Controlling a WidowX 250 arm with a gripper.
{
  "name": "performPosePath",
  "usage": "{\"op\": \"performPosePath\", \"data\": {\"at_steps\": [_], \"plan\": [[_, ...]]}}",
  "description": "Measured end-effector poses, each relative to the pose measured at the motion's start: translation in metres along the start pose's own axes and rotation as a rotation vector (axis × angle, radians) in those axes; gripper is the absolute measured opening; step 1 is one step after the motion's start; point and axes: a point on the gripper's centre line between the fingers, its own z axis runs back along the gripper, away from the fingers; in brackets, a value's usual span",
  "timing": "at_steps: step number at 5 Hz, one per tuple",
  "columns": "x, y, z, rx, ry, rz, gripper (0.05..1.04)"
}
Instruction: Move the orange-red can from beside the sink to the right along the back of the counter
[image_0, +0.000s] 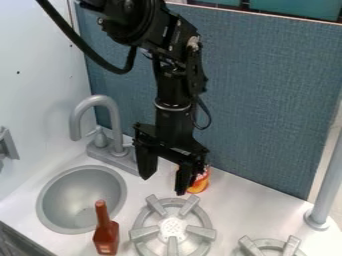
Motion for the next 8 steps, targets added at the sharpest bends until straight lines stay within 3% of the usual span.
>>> {"op": "performPosePath", "data": {"at_steps": [1,2,5,6,8], "plan": [[-0.001,0.0,-0.008,0.002,0.026,0.0,0.997],[0.028,0.017,-0.02,0.015,0.021,0.04,0.996],[0.095,0.09,-0.051,0.245,0.062,0.084,0.997],[0.118,0.1,-0.063,0.295,0.095,0.063,0.997],[0.145,0.11,-0.08,0.346,0.092,-0.003,0.997]]}}
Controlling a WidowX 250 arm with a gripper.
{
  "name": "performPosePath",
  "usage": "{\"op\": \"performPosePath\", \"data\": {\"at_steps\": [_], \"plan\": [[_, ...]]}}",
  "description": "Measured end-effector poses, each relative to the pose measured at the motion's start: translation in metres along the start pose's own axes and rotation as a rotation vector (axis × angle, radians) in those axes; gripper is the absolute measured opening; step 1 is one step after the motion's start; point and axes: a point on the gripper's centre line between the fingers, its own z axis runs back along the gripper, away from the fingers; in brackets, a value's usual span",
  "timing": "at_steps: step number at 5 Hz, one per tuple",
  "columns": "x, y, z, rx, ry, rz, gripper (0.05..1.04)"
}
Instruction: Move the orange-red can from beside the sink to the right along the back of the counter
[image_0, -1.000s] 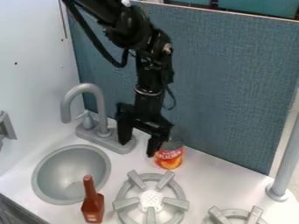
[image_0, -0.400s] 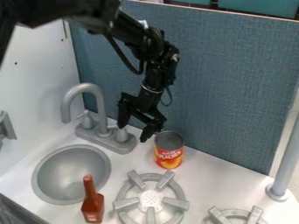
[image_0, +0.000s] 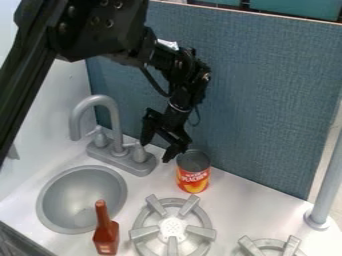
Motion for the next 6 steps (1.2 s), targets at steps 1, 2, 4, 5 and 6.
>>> {"op": "performPosePath", "data": {"at_steps": [1,2,4,5,6], "plan": [[0.009,0.004,-0.005,0.039,-0.066,-0.053,0.997],[0.015,0.0,-0.013,0.044,-0.125,-0.084,0.997],[0.024,0.002,-0.025,0.036,-0.202,-0.097,0.997],[0.027,-0.007,-0.027,-0.019,-0.227,-0.126,0.998],[0.026,-0.027,-0.027,-0.076,-0.23,-0.175,0.999]]}}
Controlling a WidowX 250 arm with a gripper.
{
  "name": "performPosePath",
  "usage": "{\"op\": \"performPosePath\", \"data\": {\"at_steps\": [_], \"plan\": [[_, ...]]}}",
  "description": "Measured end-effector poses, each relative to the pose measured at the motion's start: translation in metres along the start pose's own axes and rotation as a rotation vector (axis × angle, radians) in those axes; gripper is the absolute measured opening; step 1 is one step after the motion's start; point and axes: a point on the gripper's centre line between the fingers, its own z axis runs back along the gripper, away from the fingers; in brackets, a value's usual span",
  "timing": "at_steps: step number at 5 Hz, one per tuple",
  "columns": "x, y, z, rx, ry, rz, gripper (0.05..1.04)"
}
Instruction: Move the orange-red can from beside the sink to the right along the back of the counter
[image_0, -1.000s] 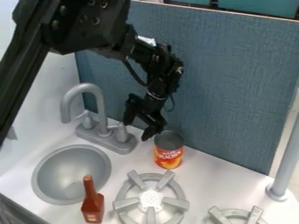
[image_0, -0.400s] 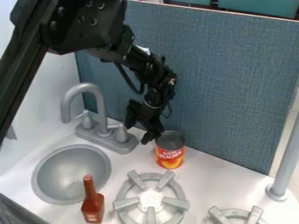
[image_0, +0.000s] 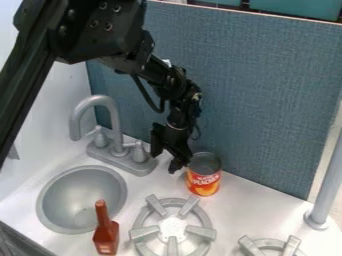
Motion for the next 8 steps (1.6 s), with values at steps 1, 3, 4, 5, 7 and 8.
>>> {"op": "performPosePath", "data": {"at_steps": [1,3,4,5,7,8], "plan": [[0.009,-0.043,0.005,-0.053,-0.019,-0.09,0.999],[0.017,-0.115,0.016,-0.146,-0.05,-0.222,0.999],[0.02,-0.138,0.025,-0.17,-0.07,-0.265,0.999],[0.02,-0.155,0.041,-0.199,-0.119,-0.298,0.999],[0.014,-0.178,0.061,-0.231,-0.155,-0.364,0.999],[0.0,-0.175,0.072,-0.225,-0.127,-0.354,0.999]]}}
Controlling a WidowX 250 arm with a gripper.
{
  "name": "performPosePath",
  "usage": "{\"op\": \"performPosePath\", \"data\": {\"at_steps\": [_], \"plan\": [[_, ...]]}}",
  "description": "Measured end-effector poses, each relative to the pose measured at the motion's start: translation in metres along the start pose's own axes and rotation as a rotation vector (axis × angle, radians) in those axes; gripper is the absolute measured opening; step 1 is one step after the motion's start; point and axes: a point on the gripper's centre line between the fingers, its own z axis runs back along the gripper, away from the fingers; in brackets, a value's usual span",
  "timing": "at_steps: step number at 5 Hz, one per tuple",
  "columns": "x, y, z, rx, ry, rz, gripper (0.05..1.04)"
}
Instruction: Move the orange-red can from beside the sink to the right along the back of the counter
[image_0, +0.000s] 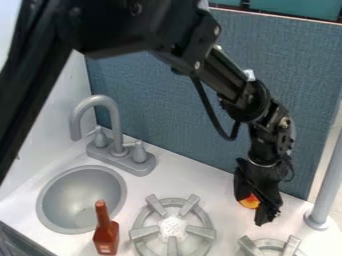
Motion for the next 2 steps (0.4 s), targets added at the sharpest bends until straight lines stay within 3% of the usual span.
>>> {"op": "performPosePath", "data": {"at_steps": [1,2], "plan": [[-0.026,0.003,0.024,0.034,0.106,0.103,0.999],[-0.067,0.002,0.057,0.018,0.2,0.269,0.999]]}}
